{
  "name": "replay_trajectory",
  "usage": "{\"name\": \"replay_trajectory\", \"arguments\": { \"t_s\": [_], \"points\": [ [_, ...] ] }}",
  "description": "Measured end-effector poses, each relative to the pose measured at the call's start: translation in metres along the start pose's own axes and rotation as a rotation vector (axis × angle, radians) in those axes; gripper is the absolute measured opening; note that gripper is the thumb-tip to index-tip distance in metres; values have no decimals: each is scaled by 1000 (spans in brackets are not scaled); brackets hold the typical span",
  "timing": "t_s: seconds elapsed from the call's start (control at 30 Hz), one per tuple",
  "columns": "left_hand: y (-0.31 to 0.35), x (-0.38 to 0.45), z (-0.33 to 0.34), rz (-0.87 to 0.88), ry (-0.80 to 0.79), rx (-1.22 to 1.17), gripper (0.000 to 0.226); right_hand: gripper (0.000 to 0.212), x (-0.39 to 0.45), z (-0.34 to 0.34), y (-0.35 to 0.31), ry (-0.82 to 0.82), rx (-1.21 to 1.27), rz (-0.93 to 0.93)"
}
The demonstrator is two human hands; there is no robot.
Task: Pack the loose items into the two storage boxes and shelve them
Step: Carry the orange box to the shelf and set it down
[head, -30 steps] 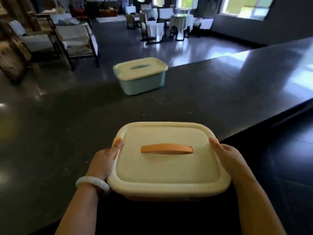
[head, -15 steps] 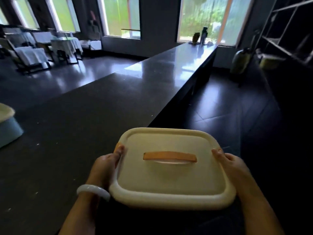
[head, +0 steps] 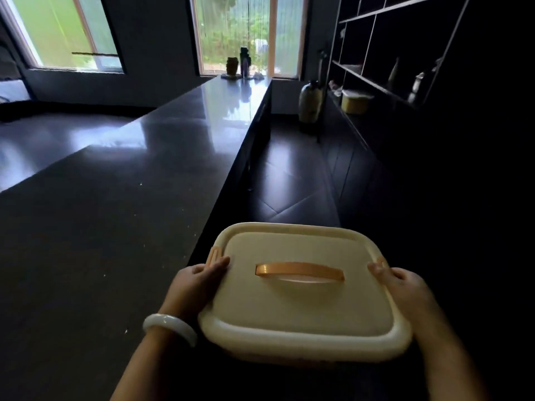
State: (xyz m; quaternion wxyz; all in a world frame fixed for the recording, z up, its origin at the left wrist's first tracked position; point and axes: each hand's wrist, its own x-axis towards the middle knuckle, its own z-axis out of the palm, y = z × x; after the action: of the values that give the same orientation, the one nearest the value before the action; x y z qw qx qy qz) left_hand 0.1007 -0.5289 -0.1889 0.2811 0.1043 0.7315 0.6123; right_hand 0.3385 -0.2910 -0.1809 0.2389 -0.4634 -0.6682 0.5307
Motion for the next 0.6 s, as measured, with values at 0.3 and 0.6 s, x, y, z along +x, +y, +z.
{"name": "replay_trajectory", "arguments": {
  "t_s": [0.3, 0.6],
  "points": [
    [71, 186, 58, -39, -138, -75, 49, 35, 158, 32, -43, 153, 115, 49],
    [139, 375, 159, 3, -79, -85, 39, 34, 399, 37, -91, 125, 129, -32]
  ]
}}
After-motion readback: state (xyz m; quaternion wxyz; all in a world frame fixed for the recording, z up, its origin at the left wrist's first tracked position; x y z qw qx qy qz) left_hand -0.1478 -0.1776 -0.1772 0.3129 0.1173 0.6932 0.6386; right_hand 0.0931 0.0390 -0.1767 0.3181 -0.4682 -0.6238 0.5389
